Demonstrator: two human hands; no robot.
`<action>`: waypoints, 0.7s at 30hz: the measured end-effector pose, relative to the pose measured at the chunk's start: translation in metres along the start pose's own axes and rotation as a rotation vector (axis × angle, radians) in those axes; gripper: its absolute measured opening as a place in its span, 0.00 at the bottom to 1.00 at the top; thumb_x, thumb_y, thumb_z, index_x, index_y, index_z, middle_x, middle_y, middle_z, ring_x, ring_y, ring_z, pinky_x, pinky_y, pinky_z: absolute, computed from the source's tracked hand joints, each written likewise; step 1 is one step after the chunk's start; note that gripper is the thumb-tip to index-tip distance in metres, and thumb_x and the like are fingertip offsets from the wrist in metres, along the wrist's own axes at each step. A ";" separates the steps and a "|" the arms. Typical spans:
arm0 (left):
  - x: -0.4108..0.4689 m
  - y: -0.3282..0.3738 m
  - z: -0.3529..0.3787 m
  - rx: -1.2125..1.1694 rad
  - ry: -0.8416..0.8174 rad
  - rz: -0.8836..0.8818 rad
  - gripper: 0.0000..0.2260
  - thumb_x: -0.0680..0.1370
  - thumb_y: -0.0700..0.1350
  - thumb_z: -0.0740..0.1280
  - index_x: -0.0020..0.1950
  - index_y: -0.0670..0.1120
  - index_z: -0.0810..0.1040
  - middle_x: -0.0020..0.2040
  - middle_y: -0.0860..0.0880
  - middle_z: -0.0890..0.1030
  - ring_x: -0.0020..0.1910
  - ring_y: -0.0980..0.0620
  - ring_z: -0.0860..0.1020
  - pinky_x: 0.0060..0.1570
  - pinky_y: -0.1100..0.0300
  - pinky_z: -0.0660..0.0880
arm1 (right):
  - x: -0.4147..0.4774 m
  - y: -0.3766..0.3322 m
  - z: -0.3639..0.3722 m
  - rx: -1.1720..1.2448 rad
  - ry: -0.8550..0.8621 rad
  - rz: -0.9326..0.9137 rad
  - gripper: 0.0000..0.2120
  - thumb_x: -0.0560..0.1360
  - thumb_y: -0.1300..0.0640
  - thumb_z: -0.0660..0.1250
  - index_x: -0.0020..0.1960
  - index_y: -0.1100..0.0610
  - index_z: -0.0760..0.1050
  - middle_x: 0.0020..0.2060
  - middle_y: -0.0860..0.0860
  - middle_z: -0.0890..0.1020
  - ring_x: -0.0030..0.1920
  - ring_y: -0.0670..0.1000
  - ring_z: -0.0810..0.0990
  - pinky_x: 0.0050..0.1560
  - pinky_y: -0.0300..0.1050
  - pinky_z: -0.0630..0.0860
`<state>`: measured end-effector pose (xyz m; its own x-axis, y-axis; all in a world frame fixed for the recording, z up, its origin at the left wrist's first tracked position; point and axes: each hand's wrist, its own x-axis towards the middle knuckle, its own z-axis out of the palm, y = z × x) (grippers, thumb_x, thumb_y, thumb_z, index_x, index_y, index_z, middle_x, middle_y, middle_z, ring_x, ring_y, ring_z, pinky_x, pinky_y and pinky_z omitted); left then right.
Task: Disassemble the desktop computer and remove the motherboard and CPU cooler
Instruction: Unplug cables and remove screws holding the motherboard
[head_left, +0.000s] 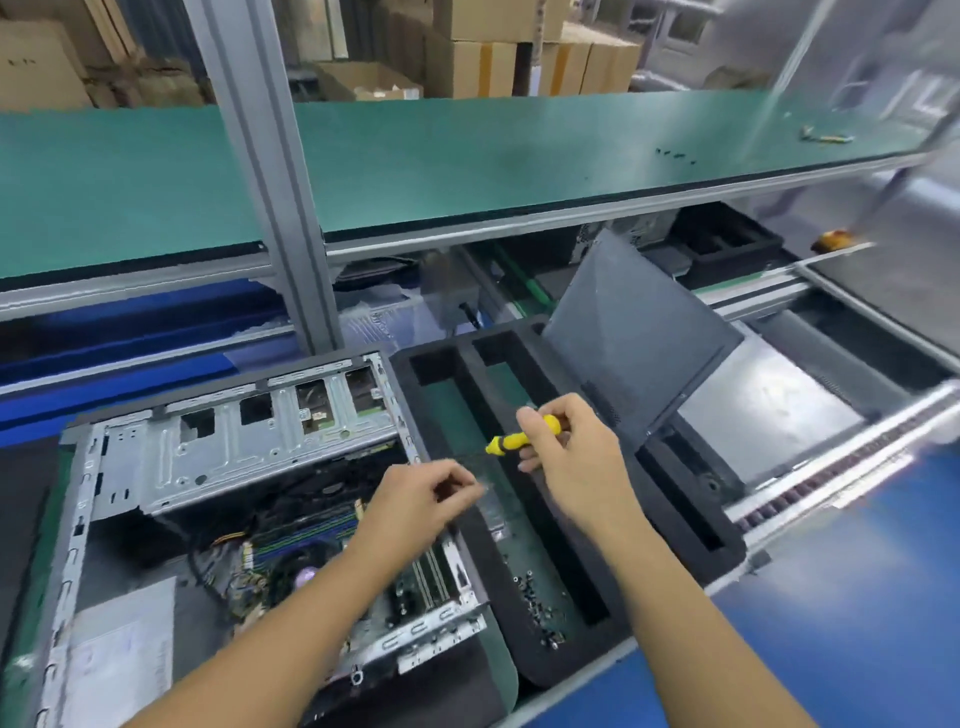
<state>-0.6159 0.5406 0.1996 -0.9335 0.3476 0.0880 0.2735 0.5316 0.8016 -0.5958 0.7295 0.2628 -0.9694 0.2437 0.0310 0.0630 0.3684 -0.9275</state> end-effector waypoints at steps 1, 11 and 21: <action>0.007 0.004 0.009 0.039 -0.042 0.028 0.02 0.76 0.50 0.73 0.45 0.52 0.84 0.37 0.59 0.83 0.37 0.61 0.79 0.40 0.65 0.75 | -0.003 0.005 -0.010 -0.017 0.022 0.005 0.12 0.77 0.44 0.68 0.44 0.51 0.72 0.35 0.50 0.84 0.34 0.48 0.84 0.41 0.49 0.79; 0.053 0.027 0.108 0.587 -0.593 -0.041 0.13 0.78 0.45 0.64 0.59 0.58 0.81 0.59 0.53 0.81 0.58 0.48 0.79 0.56 0.54 0.77 | -0.025 0.061 -0.071 -0.280 0.135 0.169 0.08 0.73 0.52 0.72 0.43 0.46 0.72 0.41 0.47 0.78 0.38 0.45 0.75 0.36 0.35 0.67; 0.043 0.027 0.084 0.613 -0.390 0.049 0.18 0.79 0.42 0.58 0.69 0.50 0.71 0.60 0.52 0.81 0.59 0.44 0.79 0.56 0.55 0.74 | -0.011 0.046 -0.044 -0.177 0.172 0.056 0.08 0.77 0.44 0.66 0.42 0.45 0.72 0.38 0.48 0.81 0.38 0.48 0.82 0.38 0.43 0.76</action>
<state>-0.6293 0.6351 0.1755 -0.7975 0.5714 -0.1935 0.5005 0.8057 0.3168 -0.5714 0.7834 0.2367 -0.9092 0.4122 0.0582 0.1711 0.4973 -0.8506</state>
